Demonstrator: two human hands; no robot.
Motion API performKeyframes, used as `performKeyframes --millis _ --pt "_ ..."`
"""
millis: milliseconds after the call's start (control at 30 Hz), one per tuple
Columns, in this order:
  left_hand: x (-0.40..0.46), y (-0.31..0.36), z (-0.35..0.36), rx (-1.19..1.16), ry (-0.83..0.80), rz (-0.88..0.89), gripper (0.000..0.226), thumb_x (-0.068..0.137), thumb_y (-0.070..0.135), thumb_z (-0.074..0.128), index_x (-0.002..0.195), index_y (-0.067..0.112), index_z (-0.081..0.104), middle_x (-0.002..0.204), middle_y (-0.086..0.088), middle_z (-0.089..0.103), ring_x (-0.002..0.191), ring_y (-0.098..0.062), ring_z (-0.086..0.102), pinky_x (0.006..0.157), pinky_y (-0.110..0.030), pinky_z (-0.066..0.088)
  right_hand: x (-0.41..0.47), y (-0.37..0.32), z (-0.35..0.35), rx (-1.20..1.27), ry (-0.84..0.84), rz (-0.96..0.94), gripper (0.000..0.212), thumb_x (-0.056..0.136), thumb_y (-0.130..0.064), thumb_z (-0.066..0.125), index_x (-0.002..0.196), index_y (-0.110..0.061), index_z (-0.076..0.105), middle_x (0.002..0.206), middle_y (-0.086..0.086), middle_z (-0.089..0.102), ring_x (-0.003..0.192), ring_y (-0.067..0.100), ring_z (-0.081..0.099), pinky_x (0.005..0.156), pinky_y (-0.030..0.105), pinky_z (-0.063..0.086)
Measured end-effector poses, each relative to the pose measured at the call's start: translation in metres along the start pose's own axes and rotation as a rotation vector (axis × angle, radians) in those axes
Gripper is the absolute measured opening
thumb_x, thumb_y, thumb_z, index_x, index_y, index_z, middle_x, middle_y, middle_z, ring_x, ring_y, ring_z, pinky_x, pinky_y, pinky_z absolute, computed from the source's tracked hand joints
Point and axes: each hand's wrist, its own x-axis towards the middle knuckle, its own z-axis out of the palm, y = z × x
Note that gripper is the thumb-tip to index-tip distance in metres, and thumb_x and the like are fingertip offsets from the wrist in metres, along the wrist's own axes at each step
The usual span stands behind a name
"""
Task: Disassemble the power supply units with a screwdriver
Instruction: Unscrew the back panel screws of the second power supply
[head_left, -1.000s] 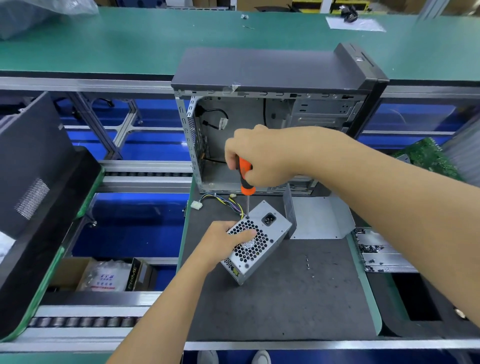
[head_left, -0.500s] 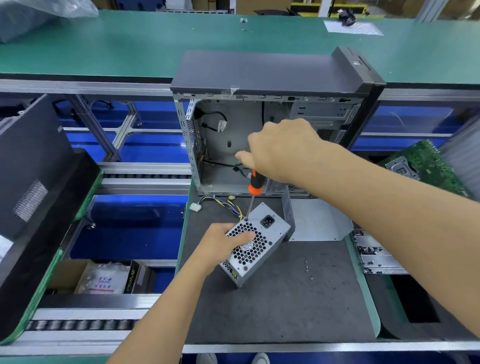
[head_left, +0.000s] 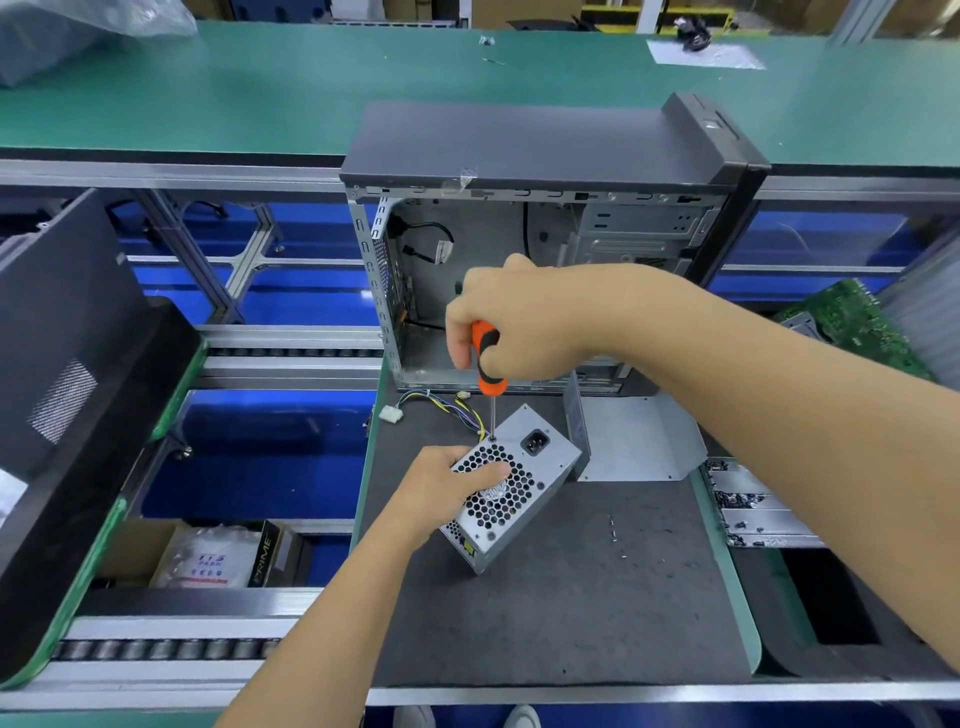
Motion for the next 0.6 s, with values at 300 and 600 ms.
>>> performKeyframes --millis 300,600 --pt "0.001 -0.002 0.000 -0.008 0.000 -0.001 0.015 0.083 0.035 0.081 0.097 0.028 0.079 0.096 -0.004 0.078 0.088 -0.024 0.076 0.084 -0.039 0.060 0.004 -0.003 0.008 -0.484 0.288 0.296 0.058 0.100 -0.063 0.022 0.127 -0.023 0.054 0.076 0.006 0.038 0.088 0.031 0.050 0.051 0.033 0.026" --pt "0.003 -0.002 0.000 -0.002 -0.004 -0.009 0.015 0.083 0.036 0.080 0.096 0.029 0.079 0.096 -0.003 0.078 0.088 -0.023 0.076 0.081 -0.035 0.060 0.006 0.009 0.010 -0.211 0.259 0.185 0.036 0.103 -0.038 0.038 0.126 -0.010 0.037 0.075 0.004 0.037 0.067 0.026 0.042 0.058 0.037 0.036"
